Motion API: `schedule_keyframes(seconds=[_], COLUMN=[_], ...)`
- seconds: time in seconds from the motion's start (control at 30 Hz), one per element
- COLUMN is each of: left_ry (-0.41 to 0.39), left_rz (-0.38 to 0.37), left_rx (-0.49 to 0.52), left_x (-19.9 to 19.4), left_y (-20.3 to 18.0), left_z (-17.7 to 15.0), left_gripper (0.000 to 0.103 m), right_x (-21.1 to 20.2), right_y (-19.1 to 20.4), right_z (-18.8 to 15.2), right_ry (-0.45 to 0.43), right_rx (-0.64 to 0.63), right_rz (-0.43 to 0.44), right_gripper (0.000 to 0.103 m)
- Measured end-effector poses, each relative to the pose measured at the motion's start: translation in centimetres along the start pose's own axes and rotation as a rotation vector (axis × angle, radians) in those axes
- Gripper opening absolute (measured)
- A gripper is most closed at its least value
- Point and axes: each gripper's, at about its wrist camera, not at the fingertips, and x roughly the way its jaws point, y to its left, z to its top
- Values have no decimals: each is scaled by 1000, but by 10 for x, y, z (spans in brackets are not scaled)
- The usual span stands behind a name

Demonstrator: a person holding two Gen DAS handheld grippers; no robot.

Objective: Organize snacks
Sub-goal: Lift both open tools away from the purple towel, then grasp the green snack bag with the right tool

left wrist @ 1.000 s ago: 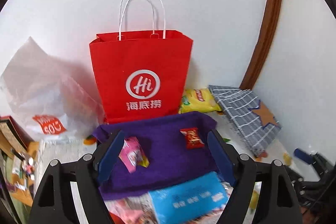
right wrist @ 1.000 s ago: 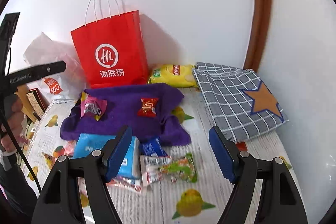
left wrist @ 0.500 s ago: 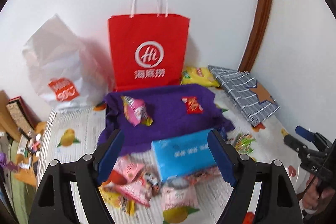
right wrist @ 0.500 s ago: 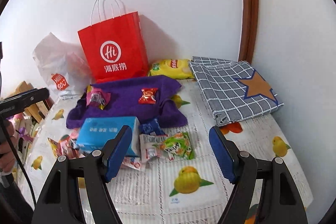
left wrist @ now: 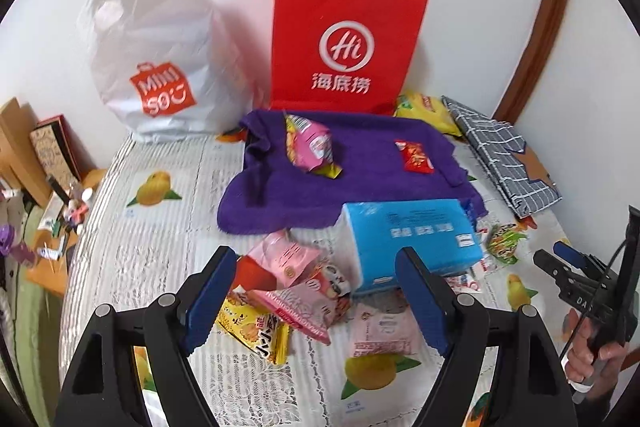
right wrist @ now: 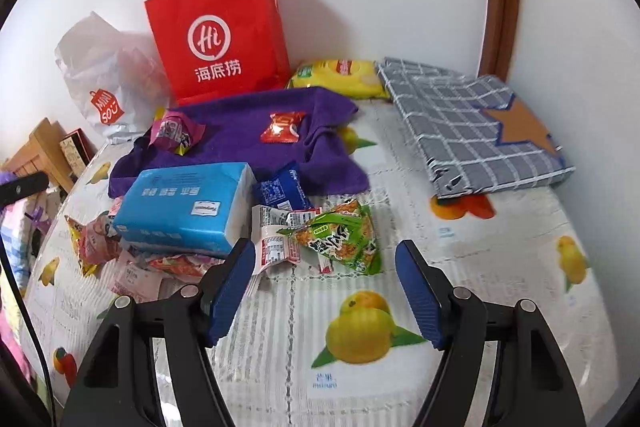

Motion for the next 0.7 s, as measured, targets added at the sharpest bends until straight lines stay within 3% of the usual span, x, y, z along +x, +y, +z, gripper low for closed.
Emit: schedule_keyframes(seconds=[0.2, 0.37, 0.7], left_ry=[31, 49, 74], left_rz=[-3, -3, 13], left_rx=[-35, -29, -51], left_x=[19, 31, 43], left_y=[7, 6, 16], left_z=[-3, -3, -10], left_gripper=[81, 81, 81], right_x=[38, 69, 93], right_y=[-15, -22, -28], right_z=[17, 27, 9], right_ry=[23, 39, 139], right_rx=[59, 34, 32], right_rz=[-7, -78, -5], right_gripper=[73, 73, 73])
